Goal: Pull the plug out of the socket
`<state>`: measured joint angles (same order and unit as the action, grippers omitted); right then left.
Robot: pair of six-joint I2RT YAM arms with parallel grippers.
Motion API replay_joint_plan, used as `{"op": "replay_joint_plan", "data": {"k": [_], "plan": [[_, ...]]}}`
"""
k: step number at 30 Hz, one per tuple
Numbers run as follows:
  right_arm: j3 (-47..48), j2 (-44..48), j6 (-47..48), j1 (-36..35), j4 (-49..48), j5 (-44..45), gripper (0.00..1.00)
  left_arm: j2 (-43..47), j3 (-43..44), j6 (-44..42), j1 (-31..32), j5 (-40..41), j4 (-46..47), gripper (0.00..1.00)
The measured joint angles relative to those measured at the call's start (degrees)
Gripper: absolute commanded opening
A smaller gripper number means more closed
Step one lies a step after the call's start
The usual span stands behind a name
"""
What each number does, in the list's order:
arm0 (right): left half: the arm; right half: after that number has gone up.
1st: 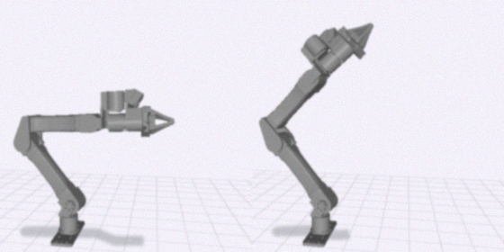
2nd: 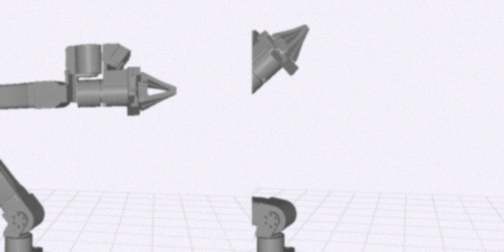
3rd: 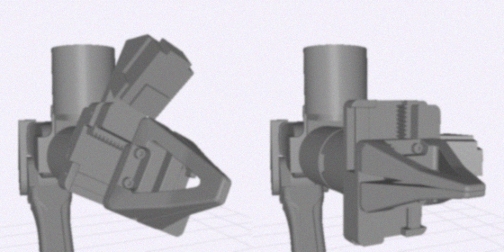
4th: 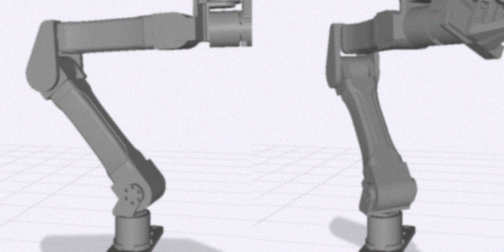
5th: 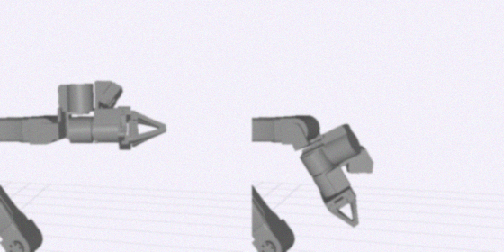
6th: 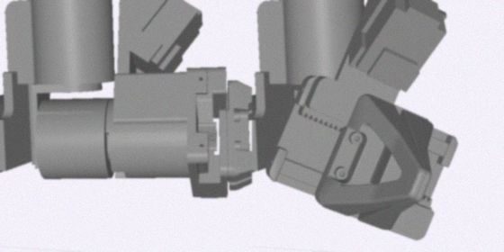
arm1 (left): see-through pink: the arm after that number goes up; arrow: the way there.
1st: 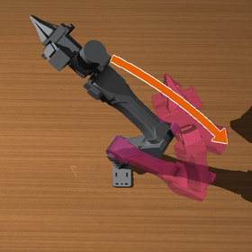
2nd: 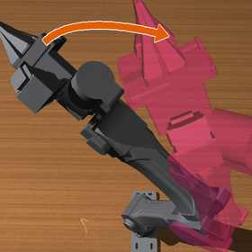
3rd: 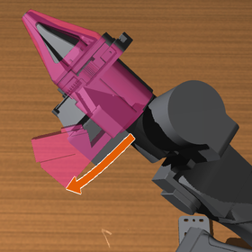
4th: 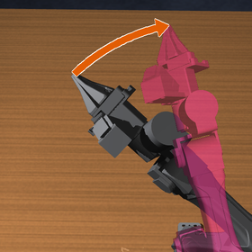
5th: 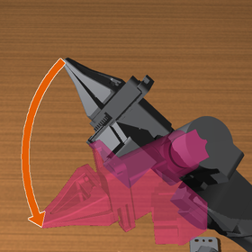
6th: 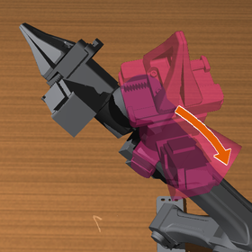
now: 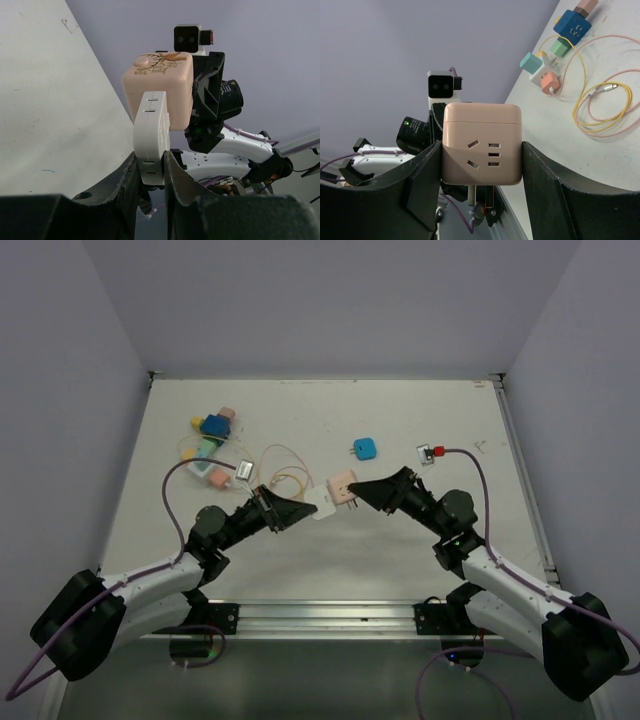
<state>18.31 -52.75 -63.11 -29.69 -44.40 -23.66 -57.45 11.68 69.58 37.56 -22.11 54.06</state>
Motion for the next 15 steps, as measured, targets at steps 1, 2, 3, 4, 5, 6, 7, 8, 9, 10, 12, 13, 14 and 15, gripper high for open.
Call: {"op": "replay_joint_plan", "data": {"k": [1,2,3,4,5,6,7,8,9,10,12,13,14,15], "plan": [[0.0,-0.3,-0.4,0.0,-0.7,0.0,0.00,-0.9,-0.3,0.2,0.0,-0.1,1.9,0.19],[0.0,-0.5,-0.7,0.1,-1.3,0.0,0.00,-1.9,-0.6,0.4,0.0,-0.3,3.8,0.19],[0.0,-0.6,-0.8,0.2,-1.6,0.0,0.00,-3.0,-0.8,0.7,0.0,-0.6,5.6,0.19],[0.0,-0.6,-1.0,0.2,-1.7,0.0,0.00,-4.1,-1.0,1.1,0.0,-0.8,7.5,0.15],[0.0,-0.6,-1.1,0.2,-2.0,0.0,0.00,-5.2,-1.2,1.5,0.0,-1.2,9.3,0.12],[0.0,-0.6,-1.2,0.3,-2.3,0.0,0.00,-6.1,-1.3,1.8,0.0,-1.5,10.7,0.09],[0.0,-0.6,-1.2,0.4,-2.4,0.1,0.00,-7.0,-1.3,2.1,0.0,-1.9,11.9,0.03],[0.0,-0.6,-1.2,0.5,-2.7,0.0,0.00,-7.7,-1.4,2.4,0.0,-2.1,13.2,0.00],[0.0,-0.6,-1.2,0.5,-2.7,0.0,0.00,-8.2,-1.5,2.6,0.0,-2.3,14.2,0.00],[0.0,-0.6,-1.2,0.5,-2.7,-0.1,0.00,-8.3,-1.7,2.8,0.0,-2.4,14.7,0.00],[0.4,-0.5,-0.9,0.5,-1.9,-1.0,0.00,-8.1,-2.1,2.8,0.0,-2.5,15.2,0.00],[0.8,-0.5,-0.5,0.5,-1.1,-1.4,0.00,-7.8,-2.2,2.8,0.0,-2.6,15.1,0.00],[1.3,-0.5,-0.2,0.5,-0.2,-1.7,0.00,-7.3,-2.3,2.8,0.0,-2.6,14.6,0.00],[1.8,-0.5,0.0,0.5,0.4,-2.1,0.00,-6.7,-2.3,2.6,0.0,-2.5,14.0,0.00]]}}
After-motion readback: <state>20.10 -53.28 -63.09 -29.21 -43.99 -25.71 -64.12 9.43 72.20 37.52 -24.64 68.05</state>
